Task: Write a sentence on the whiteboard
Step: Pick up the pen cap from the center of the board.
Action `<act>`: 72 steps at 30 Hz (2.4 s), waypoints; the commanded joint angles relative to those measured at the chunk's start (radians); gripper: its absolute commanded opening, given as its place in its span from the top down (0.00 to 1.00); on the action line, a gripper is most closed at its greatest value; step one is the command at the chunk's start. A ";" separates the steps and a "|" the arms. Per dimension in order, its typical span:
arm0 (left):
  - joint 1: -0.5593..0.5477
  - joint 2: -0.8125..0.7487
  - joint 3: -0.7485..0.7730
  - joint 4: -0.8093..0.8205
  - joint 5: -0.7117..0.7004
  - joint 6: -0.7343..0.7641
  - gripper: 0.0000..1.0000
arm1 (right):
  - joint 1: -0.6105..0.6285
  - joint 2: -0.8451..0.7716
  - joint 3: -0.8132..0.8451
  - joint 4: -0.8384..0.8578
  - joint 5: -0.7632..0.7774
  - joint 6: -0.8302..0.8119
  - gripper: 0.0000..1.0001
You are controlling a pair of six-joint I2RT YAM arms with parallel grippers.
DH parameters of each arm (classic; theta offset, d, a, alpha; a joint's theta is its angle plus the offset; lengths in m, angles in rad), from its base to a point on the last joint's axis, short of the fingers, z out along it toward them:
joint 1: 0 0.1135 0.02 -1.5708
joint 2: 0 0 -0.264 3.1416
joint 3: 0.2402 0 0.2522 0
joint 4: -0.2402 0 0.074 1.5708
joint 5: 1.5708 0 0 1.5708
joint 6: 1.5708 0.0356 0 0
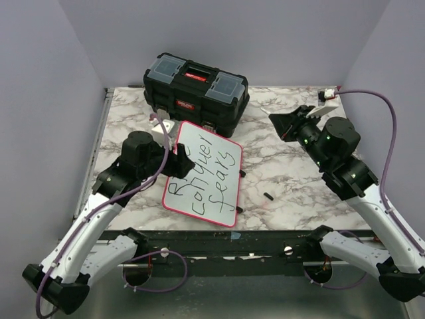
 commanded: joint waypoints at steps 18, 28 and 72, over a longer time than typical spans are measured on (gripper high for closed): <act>-0.455 0.523 0.209 0.325 0.055 0.397 0.34 | 0.005 -0.075 0.198 -0.096 -0.005 0.040 0.99; -0.569 0.811 0.383 0.312 0.049 0.546 0.40 | 0.005 -0.097 0.290 -0.127 -0.014 0.035 0.99; -0.619 1.337 0.609 0.230 0.150 0.869 0.52 | 0.006 -0.135 0.265 -0.154 -0.060 0.063 0.99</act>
